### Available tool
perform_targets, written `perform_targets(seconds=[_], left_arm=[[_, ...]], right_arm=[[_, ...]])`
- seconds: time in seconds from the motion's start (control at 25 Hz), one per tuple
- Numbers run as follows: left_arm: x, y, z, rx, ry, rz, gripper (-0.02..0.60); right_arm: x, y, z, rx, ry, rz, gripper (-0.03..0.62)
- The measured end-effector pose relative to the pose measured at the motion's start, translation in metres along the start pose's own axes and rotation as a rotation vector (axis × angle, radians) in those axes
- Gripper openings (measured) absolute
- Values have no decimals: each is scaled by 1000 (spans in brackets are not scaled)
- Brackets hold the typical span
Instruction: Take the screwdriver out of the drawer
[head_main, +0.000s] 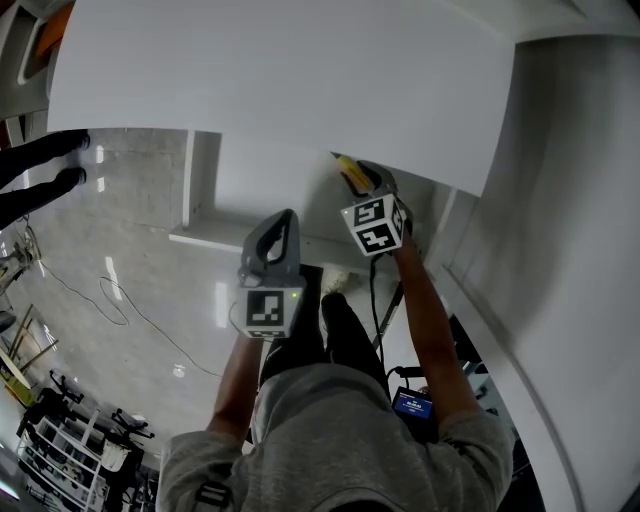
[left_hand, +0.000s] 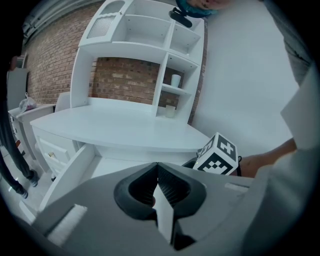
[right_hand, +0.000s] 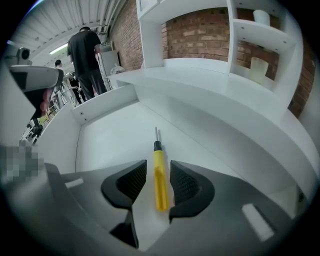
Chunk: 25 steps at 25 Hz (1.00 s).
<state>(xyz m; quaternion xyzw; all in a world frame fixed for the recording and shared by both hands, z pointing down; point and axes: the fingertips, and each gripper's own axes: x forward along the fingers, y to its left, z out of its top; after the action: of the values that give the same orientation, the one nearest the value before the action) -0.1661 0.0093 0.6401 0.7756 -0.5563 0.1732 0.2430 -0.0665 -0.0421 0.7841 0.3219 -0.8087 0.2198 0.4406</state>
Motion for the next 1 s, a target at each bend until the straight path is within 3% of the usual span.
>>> perform_targets(seconds=[0.2, 0.36, 1.0], left_arm=[[0, 5, -1, -3, 1, 8, 12], [0, 8, -2, -9, 6, 16, 12], [-8, 3, 15, 16, -26, -2, 12]], right_arm=[[12, 0, -7, -16, 49, 0, 153], [16, -1, -12, -21, 69, -9, 87], [-4, 16, -6, -34, 65, 43, 81]])
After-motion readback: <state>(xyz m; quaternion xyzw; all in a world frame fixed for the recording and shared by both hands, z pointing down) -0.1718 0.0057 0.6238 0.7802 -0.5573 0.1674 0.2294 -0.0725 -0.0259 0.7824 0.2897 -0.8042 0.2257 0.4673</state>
